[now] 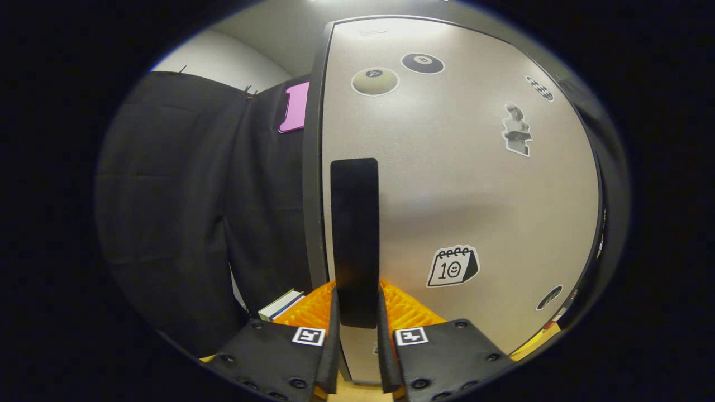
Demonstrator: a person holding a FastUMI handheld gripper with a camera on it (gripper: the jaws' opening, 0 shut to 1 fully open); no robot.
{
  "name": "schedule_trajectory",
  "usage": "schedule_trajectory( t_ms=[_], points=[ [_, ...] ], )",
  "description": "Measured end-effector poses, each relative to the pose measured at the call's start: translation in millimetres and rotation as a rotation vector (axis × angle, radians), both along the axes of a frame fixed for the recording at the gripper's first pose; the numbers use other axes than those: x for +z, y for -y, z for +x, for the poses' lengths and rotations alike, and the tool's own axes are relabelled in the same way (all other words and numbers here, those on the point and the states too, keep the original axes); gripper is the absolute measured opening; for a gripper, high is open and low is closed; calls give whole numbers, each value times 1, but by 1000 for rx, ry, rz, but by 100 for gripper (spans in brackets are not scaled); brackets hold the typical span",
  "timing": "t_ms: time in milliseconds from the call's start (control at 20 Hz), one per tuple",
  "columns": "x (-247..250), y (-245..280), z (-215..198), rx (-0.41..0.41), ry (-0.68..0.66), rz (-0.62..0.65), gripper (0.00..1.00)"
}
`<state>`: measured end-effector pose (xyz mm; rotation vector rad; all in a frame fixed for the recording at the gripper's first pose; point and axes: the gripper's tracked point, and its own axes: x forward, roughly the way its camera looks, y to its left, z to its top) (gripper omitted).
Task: Open the shoe cabinet door, grab the shoes and put them into the shoe cabinet, then close the shoe cabinet door.
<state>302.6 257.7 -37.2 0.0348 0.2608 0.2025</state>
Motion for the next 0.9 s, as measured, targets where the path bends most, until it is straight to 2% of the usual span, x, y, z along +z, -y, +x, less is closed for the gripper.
schedule_trajectory(
  t_ms=[150, 700, 900],
  points=[
    [1, 1, -5, 31, -26, 17, 14],
    [19, 10, -45, 188, -25, 29, 14],
    [25, 19, -56, 186, -22, 26, 14]
  ],
)
